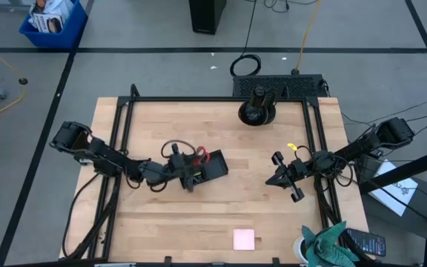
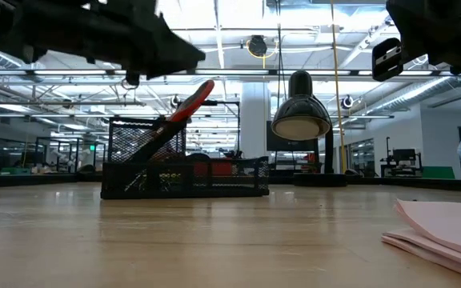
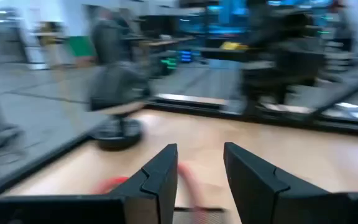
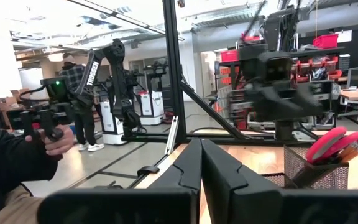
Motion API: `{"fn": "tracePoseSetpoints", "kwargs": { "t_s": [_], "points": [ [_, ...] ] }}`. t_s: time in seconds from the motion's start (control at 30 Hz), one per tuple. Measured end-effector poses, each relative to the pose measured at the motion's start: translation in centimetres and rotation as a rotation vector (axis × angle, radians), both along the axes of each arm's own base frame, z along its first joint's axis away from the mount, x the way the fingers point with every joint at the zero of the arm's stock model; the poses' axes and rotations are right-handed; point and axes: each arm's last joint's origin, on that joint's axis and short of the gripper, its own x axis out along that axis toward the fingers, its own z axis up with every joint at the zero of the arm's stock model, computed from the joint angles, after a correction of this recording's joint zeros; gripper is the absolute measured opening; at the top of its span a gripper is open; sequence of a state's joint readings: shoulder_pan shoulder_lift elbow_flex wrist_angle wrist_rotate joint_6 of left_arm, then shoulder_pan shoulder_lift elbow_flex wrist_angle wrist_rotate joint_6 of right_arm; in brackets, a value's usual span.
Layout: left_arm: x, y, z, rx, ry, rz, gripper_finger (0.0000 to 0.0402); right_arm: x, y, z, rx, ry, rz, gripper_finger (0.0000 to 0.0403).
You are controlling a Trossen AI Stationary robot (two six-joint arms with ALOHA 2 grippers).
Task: Pick and place office supplies into organizer
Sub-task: Adjust the black desk organizer
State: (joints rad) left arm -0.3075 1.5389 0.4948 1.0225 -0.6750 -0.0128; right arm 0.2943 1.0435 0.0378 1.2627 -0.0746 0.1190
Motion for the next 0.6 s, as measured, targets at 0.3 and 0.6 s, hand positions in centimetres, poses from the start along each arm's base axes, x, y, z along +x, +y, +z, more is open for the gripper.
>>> {"fn": "tracePoseSetpoints", "kwargs": {
  "t_s": [0.3, 0.6],
  "points": [
    [-1.5, -4.7, -2.5, -0.106, 0.230, -0.223, 0.0057, 0.0, 0.0, -0.2, -0.005, 0.019, -0.002, 0.0004],
    [-2.5, -8.0, -6.4, -0.228, 0.330, -0.274, 0.0004, 0.1, -0.1, -0.2, 0.001, 0.019, -0.029, 0.0004]
  ]
}}
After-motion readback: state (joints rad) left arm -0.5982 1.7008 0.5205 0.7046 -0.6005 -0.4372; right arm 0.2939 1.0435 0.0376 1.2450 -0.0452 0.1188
